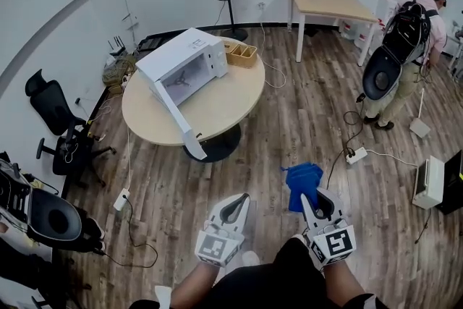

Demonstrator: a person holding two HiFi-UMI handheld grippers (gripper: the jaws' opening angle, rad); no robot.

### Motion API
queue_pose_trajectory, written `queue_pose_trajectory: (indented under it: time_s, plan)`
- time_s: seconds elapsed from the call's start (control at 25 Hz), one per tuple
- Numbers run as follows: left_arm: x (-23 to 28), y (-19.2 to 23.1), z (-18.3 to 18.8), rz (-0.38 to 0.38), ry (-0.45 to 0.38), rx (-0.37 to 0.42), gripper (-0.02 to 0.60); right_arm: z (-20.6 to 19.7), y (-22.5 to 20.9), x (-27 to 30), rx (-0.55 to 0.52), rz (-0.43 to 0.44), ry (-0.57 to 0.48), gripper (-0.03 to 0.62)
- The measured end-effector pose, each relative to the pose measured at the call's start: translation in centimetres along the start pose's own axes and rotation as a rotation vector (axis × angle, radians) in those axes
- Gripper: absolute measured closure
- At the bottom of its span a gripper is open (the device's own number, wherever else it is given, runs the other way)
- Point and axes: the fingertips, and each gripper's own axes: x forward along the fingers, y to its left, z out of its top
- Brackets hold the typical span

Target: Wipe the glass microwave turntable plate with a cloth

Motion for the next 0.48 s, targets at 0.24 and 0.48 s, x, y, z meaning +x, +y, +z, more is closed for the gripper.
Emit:
queue_pose_trajectory:
  time_s: [0.24,0.48]
  plan:
    - [3.4,1.6,-0.1,0.014,0.011,0.053,0.575,0.2,-2.5,3.0,-0.016,0.003,-0.005,0.516]
    - [9.7,3.6,0.7,0.035,0.023,0.062,0.576,1.0,-7.7,8.0,-0.011,0.036,-0.016,0.516]
